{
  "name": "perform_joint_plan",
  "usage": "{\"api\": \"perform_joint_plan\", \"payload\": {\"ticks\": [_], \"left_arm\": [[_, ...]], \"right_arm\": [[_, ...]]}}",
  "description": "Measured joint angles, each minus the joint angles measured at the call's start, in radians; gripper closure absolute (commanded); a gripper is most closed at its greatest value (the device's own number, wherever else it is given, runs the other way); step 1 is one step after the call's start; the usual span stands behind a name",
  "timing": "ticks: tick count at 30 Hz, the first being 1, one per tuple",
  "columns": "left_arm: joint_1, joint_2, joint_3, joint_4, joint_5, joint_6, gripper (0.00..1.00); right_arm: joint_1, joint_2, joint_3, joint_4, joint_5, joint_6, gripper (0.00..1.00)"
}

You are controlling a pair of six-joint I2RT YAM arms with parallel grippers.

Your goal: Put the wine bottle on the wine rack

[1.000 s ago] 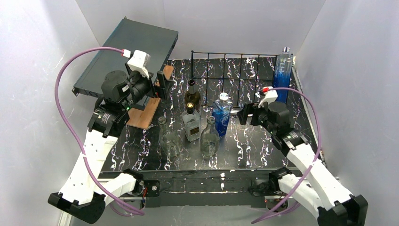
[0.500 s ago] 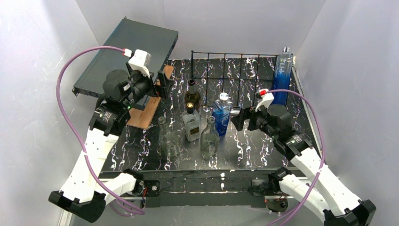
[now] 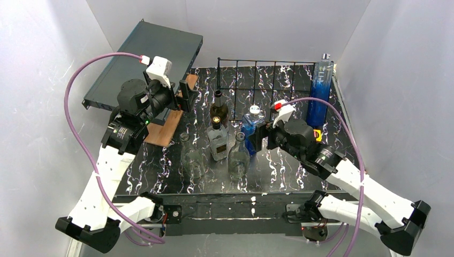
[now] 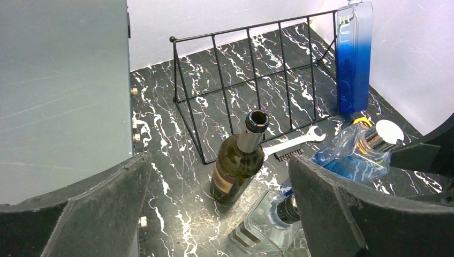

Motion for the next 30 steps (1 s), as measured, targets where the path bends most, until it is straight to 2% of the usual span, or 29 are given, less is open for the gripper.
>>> {"api": "perform_joint_plan", "payload": {"ticks": [5,11,22,30], "left_arm": [[0.000,0.000,-0.001,0.000,-0.002,0.000,0.01],[0.000,0.000,-0.010,0.004,-0.009,0.000,0.01],[0.000,0.000,-0.011,0.007,-0.011,0.001,0.01],[0.000,0.000,-0.011,0.007,-0.011,0.001,0.01]], "right_arm": [[0.058,0.048,0.021,0.004,0.100,-0.015,0.01],[0.066,0.069,0.028,0.016,0.173,-0.033,0.02],[0.073,0.109,0.016,0.151,0.185,-0.038,0.02],[0.078,0.163,-0.051,0.223,0.204,-0.055,0.10]]}}
